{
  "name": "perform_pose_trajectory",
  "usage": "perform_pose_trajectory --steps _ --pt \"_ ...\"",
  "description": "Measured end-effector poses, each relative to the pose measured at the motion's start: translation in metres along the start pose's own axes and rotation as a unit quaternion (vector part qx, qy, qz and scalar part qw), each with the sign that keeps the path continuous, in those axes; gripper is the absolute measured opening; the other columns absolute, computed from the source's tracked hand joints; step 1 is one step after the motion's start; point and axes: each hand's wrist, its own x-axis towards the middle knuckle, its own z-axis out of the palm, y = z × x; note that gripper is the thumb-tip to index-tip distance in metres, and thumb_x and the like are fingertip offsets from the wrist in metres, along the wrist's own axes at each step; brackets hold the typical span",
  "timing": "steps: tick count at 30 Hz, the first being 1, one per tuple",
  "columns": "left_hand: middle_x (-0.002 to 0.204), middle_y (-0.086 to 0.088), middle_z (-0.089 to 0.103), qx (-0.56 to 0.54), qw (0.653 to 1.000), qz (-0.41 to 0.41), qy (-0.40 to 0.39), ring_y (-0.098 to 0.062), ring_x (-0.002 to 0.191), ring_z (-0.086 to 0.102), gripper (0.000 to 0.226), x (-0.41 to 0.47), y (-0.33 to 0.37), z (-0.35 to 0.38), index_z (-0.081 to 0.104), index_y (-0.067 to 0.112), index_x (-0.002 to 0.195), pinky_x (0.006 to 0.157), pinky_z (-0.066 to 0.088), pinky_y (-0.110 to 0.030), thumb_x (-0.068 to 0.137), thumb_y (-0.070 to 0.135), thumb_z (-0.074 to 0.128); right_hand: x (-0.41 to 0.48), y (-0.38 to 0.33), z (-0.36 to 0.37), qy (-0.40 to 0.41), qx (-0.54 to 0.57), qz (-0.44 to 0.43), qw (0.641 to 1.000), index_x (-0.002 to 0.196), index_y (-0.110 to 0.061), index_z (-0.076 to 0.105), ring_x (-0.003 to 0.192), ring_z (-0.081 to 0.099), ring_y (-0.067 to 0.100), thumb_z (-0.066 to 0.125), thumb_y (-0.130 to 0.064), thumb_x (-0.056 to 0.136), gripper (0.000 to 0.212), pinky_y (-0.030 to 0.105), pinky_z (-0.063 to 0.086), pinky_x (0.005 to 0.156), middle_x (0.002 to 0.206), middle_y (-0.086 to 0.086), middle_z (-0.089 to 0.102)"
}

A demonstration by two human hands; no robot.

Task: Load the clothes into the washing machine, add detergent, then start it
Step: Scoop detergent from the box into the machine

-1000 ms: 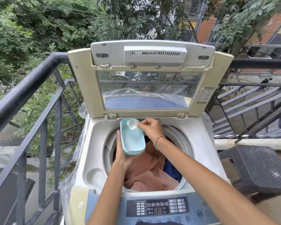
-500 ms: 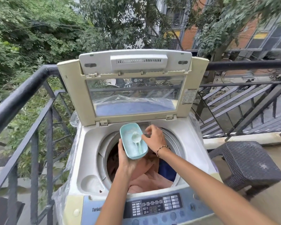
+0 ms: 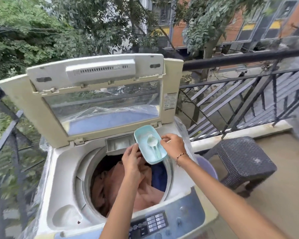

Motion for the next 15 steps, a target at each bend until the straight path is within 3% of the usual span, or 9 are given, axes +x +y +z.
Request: perform_pose_trajectory --steps 2,3,7,15 --pt "0.086 -0.01 0.07 0.022 1.0 0.018 -0.008 -0.019 0.072 0.064 0.014 -0.001 -0.008 0.027 0.066 0.009 0.098 0.069 0.052 -0.033 0.09 0.021 0.064 0.013 0.012 -0.022 0.016 0.008 -0.003 1.0 0.095 -0.019 0.073 0.083 0.065 0.017 0.063 -0.019 0.077 0.021 0.02 0.047 0.076 0.086 0.001 0.073" --pt "0.09 -0.012 0.069 0.028 0.999 0.023 -0.01 -0.02 0.075 0.062 0.017 -0.001 -0.012 0.039 0.065 0.007 0.101 0.072 0.051 -0.033 0.09 0.021 0.064 0.019 0.019 -0.033 0.021 0.011 -0.003 1.0 0.095 -0.019 0.073 0.08 0.064 0.016 0.064 -0.02 0.077 0.021 0.019 0.045 0.073 0.082 -0.001 0.072" --pt "0.082 -0.01 0.065 0.07 0.997 0.032 -0.024 -0.014 0.062 0.058 0.014 0.0 -0.044 0.112 0.063 0.006 0.098 0.061 0.049 -0.021 0.09 0.018 0.064 0.054 0.063 -0.098 0.04 0.027 0.009 0.999 0.093 -0.02 0.073 0.079 0.065 0.015 0.066 -0.021 0.075 0.019 0.022 0.048 0.076 0.073 -0.006 0.067" --pt "0.078 -0.009 0.062 0.183 0.976 -0.032 -0.115 -0.016 0.06 0.057 0.011 0.003 -0.147 0.289 0.062 0.002 0.1 0.059 0.047 -0.022 0.093 0.009 0.058 0.133 0.202 -0.232 0.089 0.043 0.11 0.989 0.089 -0.017 0.073 0.086 0.068 0.017 0.068 -0.016 0.075 0.015 0.03 0.052 0.084 0.089 0.002 0.075"
